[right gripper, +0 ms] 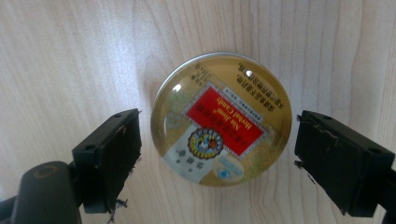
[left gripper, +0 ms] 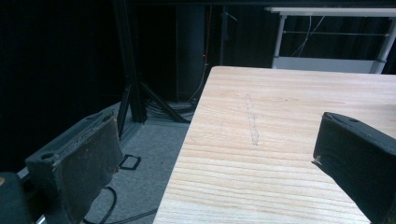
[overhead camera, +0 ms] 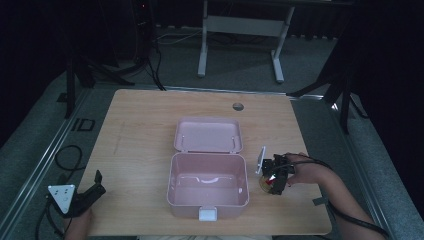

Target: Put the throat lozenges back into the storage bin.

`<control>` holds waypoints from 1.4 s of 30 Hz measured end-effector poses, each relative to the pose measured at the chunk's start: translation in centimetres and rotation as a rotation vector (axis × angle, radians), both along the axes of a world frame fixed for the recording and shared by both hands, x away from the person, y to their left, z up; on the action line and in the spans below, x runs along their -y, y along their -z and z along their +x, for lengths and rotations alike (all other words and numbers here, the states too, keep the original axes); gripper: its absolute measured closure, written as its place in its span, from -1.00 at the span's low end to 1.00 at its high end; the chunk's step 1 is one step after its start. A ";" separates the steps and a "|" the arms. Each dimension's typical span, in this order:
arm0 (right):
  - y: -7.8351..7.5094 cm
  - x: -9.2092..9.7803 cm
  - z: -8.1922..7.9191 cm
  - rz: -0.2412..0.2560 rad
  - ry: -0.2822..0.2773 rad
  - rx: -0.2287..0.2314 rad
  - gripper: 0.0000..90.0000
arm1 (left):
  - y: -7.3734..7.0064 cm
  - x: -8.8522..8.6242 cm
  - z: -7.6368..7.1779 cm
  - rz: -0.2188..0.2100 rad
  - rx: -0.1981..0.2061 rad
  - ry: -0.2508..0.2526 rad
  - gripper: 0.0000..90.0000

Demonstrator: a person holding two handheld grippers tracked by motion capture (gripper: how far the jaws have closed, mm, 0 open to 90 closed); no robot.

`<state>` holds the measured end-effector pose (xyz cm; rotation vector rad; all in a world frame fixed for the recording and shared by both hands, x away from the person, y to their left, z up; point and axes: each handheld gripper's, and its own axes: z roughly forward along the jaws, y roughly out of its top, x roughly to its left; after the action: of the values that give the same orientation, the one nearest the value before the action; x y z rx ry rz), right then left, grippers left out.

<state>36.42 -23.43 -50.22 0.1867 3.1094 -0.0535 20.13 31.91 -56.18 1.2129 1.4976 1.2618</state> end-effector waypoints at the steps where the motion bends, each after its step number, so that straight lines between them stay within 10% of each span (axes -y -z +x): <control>1: 0.1 -0.1 0.1 0.000 -0.004 -0.004 -0.66 | 0.0 0.0 0.0 0.000 0.000 0.000 -0.97; 13: 0.9 -0.4 0.2 -0.032 -0.016 -0.023 -0.58 | 0.0 0.0 0.0 0.001 0.000 0.001 -0.97; 25: -1.6 -0.4 0.0 -0.027 -0.013 -0.032 -0.52 | 0.0 0.0 0.0 0.001 0.000 0.001 -0.97; 42: -9.0 -1.4 -1.8 -0.028 -0.045 0.001 -0.52 | 0.0 0.0 0.0 0.002 -0.001 0.000 -0.97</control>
<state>34.59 -22.04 -41.24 0.1166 3.1086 -0.0952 20.15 31.89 -56.18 1.2145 1.4975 1.2629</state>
